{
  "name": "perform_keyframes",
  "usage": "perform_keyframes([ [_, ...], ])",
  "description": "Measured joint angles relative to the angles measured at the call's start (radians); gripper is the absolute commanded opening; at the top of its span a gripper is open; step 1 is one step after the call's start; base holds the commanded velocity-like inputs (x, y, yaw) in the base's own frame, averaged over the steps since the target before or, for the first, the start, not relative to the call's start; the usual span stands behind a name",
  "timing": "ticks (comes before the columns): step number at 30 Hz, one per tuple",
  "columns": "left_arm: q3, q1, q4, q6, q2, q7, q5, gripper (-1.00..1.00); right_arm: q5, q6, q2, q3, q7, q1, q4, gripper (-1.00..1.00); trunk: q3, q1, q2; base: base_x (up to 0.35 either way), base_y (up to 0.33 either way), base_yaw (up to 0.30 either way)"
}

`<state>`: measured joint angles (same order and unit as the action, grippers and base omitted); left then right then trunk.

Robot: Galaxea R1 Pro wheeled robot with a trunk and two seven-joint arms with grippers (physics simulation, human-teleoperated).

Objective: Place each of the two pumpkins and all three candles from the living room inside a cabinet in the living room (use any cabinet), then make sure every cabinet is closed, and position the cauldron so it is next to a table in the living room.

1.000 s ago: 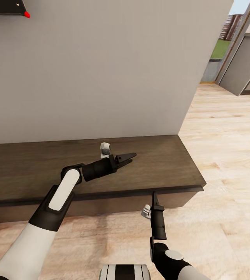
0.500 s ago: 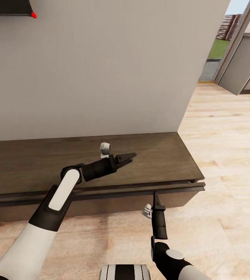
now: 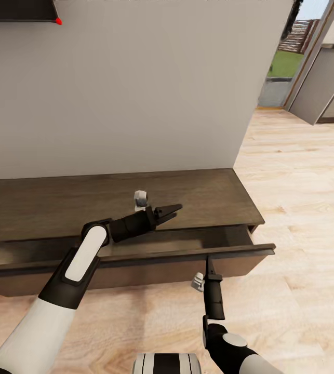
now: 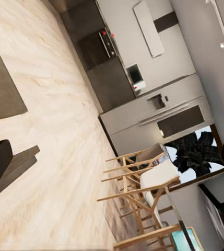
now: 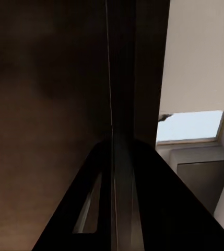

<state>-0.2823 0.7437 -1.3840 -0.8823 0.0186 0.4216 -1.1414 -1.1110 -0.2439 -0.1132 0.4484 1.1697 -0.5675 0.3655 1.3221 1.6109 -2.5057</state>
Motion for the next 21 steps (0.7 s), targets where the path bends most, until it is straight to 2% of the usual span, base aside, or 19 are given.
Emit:
perform_keyframes([
  [21,0.000,0.000,0.000,0.000,0.000,0.000,0.000,1.00,-0.002,0.002,0.000,-0.040,0.007,-0.001,-0.002,-1.00,0.000,0.000,0.000,-0.333,0.000,0.000],
])
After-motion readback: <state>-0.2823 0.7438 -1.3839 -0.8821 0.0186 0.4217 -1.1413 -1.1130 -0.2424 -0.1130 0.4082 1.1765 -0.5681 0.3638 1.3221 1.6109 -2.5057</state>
